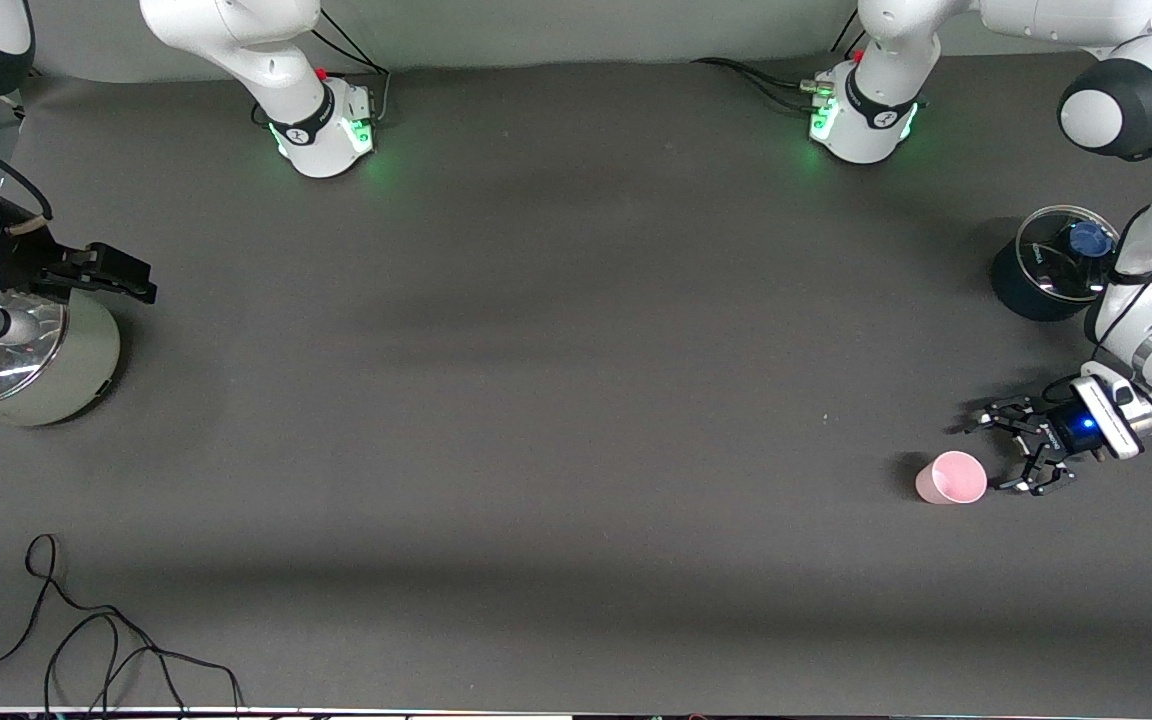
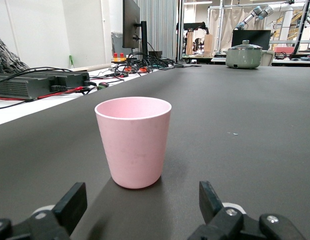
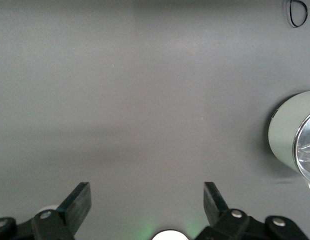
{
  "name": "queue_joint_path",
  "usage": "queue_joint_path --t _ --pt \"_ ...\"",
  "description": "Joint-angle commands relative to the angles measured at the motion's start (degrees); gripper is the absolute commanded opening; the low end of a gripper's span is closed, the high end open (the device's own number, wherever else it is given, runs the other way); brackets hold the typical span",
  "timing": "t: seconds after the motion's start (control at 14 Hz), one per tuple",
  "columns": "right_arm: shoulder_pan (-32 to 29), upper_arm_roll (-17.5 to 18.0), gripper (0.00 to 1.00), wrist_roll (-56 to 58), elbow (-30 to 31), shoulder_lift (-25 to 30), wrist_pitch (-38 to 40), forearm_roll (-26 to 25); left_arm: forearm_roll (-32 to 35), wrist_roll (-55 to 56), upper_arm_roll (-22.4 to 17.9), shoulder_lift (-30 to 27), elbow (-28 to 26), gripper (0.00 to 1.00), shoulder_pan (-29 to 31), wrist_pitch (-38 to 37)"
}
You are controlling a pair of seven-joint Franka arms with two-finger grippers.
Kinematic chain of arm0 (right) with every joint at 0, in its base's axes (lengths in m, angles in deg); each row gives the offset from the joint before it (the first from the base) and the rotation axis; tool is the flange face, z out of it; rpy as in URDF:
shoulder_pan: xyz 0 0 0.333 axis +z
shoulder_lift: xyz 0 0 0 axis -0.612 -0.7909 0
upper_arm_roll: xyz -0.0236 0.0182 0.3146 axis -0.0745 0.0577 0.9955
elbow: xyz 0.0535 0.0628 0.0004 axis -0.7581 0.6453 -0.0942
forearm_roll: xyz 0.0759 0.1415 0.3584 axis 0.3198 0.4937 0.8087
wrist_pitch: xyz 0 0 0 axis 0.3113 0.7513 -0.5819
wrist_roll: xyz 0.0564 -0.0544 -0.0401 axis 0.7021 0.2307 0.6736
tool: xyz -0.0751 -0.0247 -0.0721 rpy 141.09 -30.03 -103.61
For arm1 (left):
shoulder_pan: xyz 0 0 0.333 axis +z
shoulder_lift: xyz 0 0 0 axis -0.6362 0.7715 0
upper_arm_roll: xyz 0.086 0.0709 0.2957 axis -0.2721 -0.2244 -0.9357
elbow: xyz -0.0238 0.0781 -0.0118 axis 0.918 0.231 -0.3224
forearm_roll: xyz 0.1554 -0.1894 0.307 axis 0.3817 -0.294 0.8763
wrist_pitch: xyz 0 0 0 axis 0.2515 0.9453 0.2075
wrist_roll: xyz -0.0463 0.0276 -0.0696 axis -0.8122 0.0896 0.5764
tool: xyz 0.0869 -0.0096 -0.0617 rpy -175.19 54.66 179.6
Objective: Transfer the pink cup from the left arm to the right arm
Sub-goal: 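Close the left gripper around the pink cup's side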
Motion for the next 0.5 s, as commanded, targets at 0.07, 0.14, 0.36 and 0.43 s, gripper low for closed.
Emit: queue_joint_path --t 0.07,0.14,0.36,0.43 --pt "-0.38 -0.1 1.0 0.81 -0.35 -0.06 0.6 1.06 -2.04 -1.67 0.47 0.95 0.18 1.0 0.34 0.08" --pt "-0.38 -0.1 1.0 0.81 -0.35 0.03 0.6 1.06 -2.39 -1.76 0.56 1.12 0.18 1.0 -0.09 0.08" --pt "-0.38 -0.1 1.0 0.81 -0.35 0.03 0.6 1.06 -3.01 -1.67 2.49 1.3 0.09 1.0 -0.63 2.8" --pt "-0.38 -0.19 1.0 0.81 -0.35 0.03 0.6 1.14 -3.01 -1.67 2.67 1.47 0.09 1.0 -0.8 3.42"
